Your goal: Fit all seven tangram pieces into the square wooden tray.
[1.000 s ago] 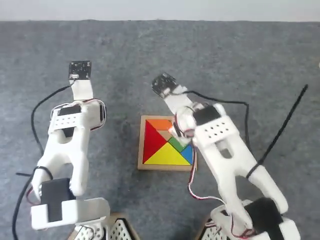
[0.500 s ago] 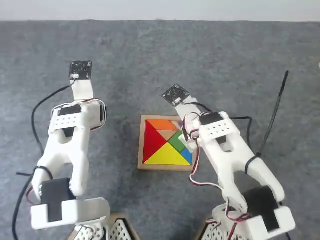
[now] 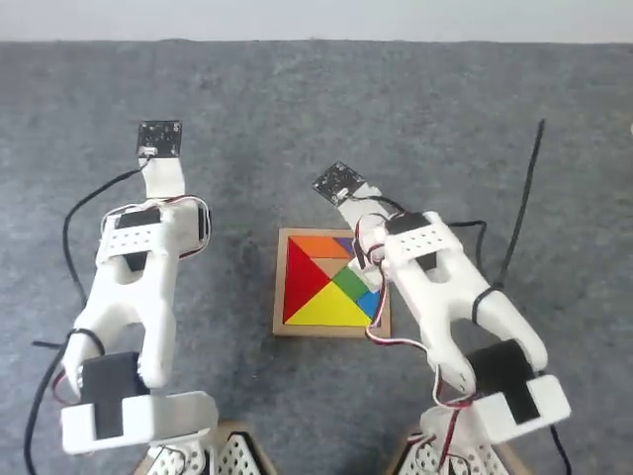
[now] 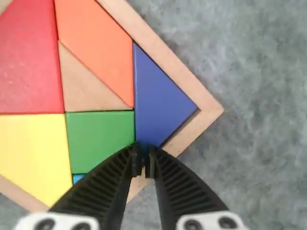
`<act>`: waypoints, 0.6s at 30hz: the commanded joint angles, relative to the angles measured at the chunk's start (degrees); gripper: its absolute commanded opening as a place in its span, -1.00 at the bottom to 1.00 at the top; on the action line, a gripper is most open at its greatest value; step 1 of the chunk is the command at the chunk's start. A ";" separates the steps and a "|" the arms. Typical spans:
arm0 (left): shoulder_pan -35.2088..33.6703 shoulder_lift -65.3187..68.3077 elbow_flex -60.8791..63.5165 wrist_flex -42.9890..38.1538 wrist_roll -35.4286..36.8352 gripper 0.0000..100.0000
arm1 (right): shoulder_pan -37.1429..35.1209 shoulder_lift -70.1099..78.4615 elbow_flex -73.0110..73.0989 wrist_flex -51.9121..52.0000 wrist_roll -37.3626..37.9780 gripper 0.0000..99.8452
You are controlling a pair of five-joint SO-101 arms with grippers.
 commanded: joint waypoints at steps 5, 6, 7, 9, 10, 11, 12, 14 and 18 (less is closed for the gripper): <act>0.35 -0.18 -1.54 -1.14 -0.44 -0.70 | 1.98 -4.53 -2.11 -0.84 -2.90 -0.91; 0.35 -0.18 -1.54 -1.14 -0.44 -0.70 | 2.68 -6.90 -1.85 -0.22 -3.69 -0.91; 0.35 -0.26 -1.54 -1.14 -0.26 -0.70 | 3.30 -9.45 -1.23 0.75 -4.22 -0.91; 0.35 -0.88 -1.54 -1.05 -0.18 -0.70 | 4.09 -15.60 0.44 2.33 -4.75 -0.91; 0.26 -1.23 -1.54 -0.88 -0.18 -0.70 | 4.26 -18.86 1.93 2.77 -5.71 -0.91; 0.09 -2.11 -1.54 -0.44 -0.09 -0.70 | 4.62 -22.46 3.52 3.12 -6.68 -0.91; -0.09 -3.60 -1.36 0.18 0.35 -0.70 | 4.88 -26.07 5.45 3.21 -7.03 -0.91; -0.09 -8.00 1.10 0.26 2.20 -0.70 | 5.32 -32.66 10.02 3.30 -7.30 -0.91; 0.09 -21.45 11.56 -5.54 2.46 -0.70 | 8.84 -42.51 17.32 6.37 -7.30 -0.91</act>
